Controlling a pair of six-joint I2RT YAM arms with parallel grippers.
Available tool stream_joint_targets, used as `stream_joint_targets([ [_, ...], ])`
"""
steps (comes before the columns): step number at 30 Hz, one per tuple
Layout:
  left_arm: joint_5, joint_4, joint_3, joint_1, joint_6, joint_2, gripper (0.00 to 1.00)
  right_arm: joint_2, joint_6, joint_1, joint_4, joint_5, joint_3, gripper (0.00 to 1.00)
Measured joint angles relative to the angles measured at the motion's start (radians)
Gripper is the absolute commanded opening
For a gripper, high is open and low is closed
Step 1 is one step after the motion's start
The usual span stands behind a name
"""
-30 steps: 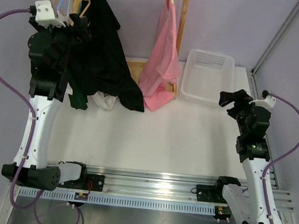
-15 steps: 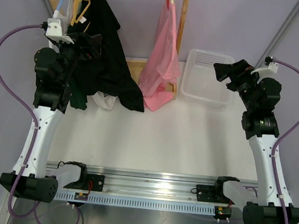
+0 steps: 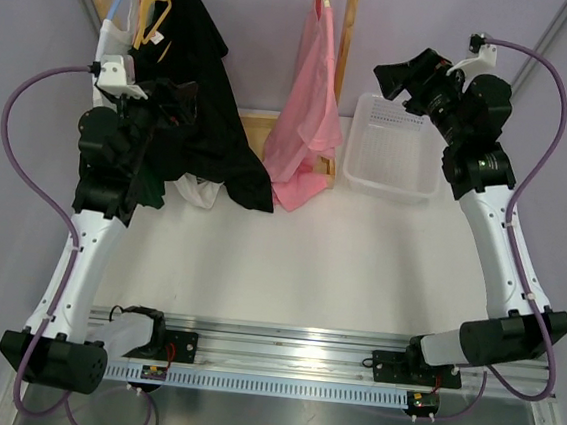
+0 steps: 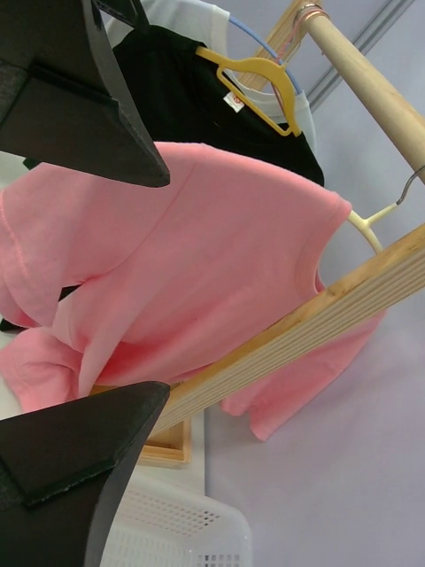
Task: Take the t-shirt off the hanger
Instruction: Grab a hanger with a tshirt on it with the right arm
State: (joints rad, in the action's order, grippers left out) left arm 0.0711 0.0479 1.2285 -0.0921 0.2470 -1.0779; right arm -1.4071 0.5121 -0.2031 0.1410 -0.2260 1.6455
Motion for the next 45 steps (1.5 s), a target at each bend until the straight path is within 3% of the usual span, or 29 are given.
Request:
stream_joint_targets([
  [8, -0.064, 0.096, -0.138, 0.0, 0.04, 0.134, 0.99, -0.094, 0.008, 0.0, 0.012, -0.026, 0.13, 0.99],
  [15, -0.064, 0.165, -0.158, 0.0, 0.032, 0.182, 0.99, -0.139, 0.017, 0.0, -0.028, -0.045, 0.17, 1.0],
  [20, -0.087, 0.26, -0.263, 0.0, 0.007, 0.225, 0.99, -0.178, 0.016, -0.002, -0.042, -0.056, 0.178, 1.0],
  [31, -0.072, 0.208, -0.24, 0.0, -0.099, 0.172, 0.99, -0.203, -0.004, -0.054, -0.037, -0.042, 0.237, 1.0],
  [37, -0.043, 0.137, -0.225, 0.0, -0.123, 0.154, 0.99, -0.231, -0.053, -0.118, 0.02, 0.063, 0.34, 0.99],
  [45, -0.032, 0.119, -0.243, 0.0, -0.148, 0.194, 0.99, -0.368, -0.163, -0.265, 0.174, 0.258, 0.606, 0.95],
])
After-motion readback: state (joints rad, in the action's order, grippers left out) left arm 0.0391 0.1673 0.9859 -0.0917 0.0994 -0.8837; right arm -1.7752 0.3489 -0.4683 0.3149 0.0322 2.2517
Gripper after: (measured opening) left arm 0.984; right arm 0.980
